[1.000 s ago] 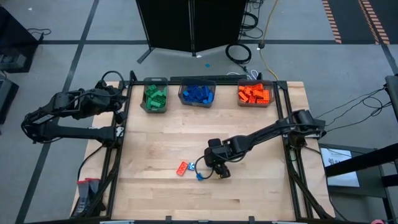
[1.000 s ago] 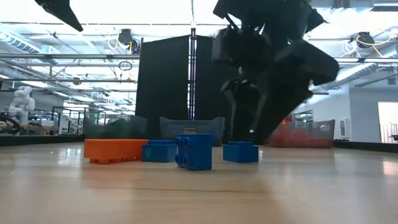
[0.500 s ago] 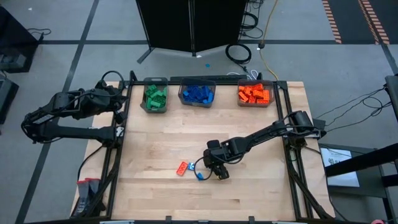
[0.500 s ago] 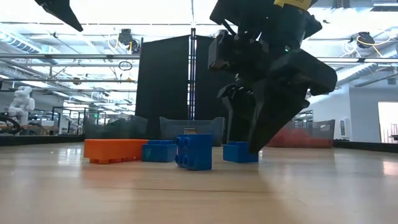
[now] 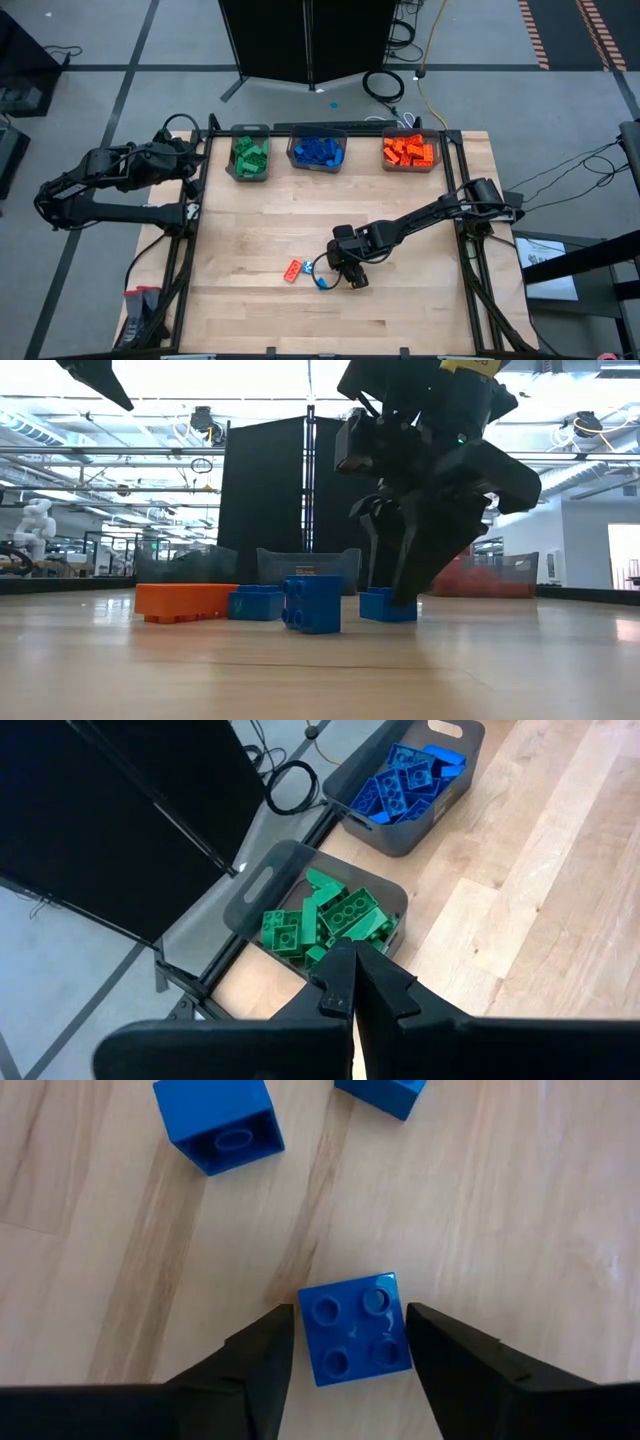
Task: Sort blocks
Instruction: Put the blue game piece into the middle black bin
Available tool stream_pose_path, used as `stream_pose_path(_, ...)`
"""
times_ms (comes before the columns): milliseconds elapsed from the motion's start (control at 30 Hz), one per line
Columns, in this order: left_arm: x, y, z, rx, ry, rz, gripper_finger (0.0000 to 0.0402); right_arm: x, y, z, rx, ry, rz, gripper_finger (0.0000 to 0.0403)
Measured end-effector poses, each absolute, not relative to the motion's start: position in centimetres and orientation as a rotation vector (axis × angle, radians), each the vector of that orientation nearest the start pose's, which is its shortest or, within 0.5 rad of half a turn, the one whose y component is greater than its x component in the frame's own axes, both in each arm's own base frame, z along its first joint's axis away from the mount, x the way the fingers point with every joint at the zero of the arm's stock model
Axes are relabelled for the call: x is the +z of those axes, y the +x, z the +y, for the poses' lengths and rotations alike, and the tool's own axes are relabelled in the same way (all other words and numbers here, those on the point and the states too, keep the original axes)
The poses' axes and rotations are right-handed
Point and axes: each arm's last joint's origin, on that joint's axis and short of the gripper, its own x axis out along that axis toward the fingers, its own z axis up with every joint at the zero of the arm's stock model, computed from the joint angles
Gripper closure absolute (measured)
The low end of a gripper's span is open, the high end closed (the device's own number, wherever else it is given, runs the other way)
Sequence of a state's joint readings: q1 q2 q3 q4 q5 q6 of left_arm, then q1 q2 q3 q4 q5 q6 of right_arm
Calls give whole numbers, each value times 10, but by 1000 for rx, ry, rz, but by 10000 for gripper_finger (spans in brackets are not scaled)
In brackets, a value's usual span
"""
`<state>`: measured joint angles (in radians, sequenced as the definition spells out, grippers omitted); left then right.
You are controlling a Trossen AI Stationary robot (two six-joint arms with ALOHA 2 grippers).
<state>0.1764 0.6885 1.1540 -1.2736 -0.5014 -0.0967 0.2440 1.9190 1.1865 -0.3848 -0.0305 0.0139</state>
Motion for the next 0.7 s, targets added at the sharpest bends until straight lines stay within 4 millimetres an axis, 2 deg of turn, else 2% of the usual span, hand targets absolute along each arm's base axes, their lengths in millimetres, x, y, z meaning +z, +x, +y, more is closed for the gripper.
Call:
stream_pose_path(467, 367, 69, 26, 678, 45, 780, 402, 146, 364, 91, 229, -111, 1114, 267)
stream_pose_path(700, 368, 69, 26, 678, 45, 780, 402, 146, 364, 91, 213, -87, 1117, 274)
